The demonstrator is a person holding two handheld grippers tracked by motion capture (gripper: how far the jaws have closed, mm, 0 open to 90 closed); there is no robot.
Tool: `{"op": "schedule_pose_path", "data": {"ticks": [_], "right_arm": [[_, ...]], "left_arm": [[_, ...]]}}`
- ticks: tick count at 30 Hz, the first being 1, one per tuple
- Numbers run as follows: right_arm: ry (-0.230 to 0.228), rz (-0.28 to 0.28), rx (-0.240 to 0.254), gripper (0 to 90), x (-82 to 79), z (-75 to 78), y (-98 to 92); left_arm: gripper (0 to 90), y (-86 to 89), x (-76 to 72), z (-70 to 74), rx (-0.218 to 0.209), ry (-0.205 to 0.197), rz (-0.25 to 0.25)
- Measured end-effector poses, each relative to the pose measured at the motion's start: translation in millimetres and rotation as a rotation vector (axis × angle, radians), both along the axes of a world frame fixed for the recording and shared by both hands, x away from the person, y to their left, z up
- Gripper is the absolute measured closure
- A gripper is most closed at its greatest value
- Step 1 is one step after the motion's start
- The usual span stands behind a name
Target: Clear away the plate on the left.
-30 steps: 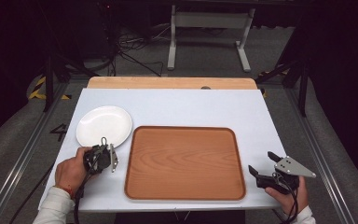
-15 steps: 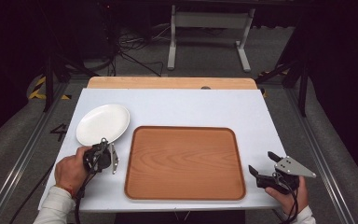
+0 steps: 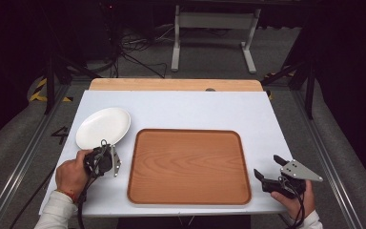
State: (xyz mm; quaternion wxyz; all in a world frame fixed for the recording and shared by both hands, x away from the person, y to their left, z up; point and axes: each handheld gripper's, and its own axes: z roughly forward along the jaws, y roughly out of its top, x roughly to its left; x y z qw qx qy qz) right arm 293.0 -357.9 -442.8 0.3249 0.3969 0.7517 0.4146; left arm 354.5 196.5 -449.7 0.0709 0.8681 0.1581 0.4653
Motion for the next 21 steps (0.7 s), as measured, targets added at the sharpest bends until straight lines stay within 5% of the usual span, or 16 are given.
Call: {"op": "schedule_pose_path", "data": {"ticks": [7,21], "right_arm": [[0.001,0.001,0.0,12.4,0.1,-0.2,0.2],[-0.002,-0.003,0.005,12.4,0.1,0.2,-0.5]], "left_arm": [[87.5,-6.7,-4.5,5.8,0.027,-0.029,-0.025],[87.4,-37.9,-25.6,25.4,-0.003,-0.086,-0.126]]}}
